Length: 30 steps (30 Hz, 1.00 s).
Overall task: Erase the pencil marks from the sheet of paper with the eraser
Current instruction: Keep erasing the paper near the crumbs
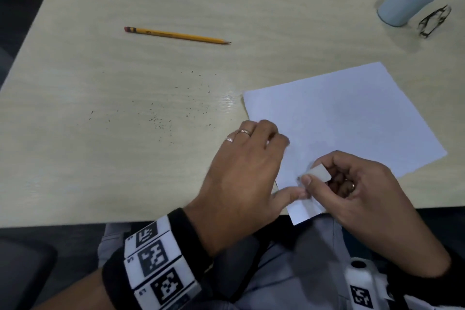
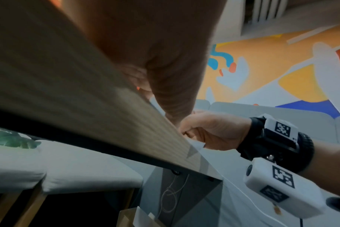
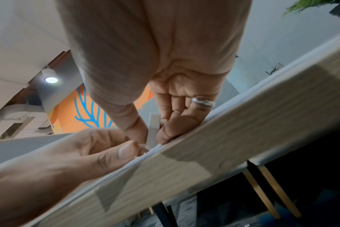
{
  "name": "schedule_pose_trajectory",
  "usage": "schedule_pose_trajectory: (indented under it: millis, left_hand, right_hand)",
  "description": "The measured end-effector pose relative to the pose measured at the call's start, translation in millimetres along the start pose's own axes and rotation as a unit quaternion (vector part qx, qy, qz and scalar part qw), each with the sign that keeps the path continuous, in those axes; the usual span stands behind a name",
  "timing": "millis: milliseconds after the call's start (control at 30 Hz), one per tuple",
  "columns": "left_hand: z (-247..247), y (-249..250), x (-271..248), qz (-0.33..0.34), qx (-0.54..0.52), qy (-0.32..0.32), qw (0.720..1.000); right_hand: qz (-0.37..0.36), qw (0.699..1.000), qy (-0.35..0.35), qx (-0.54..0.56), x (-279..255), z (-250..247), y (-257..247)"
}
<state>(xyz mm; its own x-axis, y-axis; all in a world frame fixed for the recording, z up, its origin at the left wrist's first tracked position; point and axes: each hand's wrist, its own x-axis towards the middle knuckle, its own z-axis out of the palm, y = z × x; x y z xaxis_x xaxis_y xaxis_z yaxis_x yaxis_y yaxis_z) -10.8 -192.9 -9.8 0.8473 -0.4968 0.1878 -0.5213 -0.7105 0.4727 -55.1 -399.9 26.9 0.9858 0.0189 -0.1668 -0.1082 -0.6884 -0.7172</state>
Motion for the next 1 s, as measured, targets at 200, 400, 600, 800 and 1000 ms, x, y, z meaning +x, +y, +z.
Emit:
schedule_pose_trajectory:
  millis: [200, 400, 600, 800, 1000]
  left_hand:
    - [-2.1, -3.2, 3.6, -0.064, 0.033, -0.118, 0.99]
    - [-4.2, -4.2, 5.9, -0.062, 0.029, -0.138, 0.988]
    - [-2.3, -5.6, 5.9, -0.066, 0.018, -0.139, 0.988]
    - [-3.6, -5.1, 6.8, -0.063, 0.013, -0.136, 0.989]
    - [-3.0, -6.0, 7.7, -0.063, 0.018, -0.144, 0.987]
  right_hand:
    - [-0.043, 0.998, 0.047, -0.026, 10.3, 2.7, -4.2]
    - [-0.075, 0.99, 0.102, -0.064, 22.7, -1.8, 10.2]
    - [-0.135, 0.982, 0.104, -0.078, 14.7, 17.2, -2.8]
    - [-0.095, 0.977, 0.169, -0.089, 31.7, -8.5, 22.9]
    - [-0.094, 0.985, 0.131, -0.061, 23.9, 4.9, 20.1]
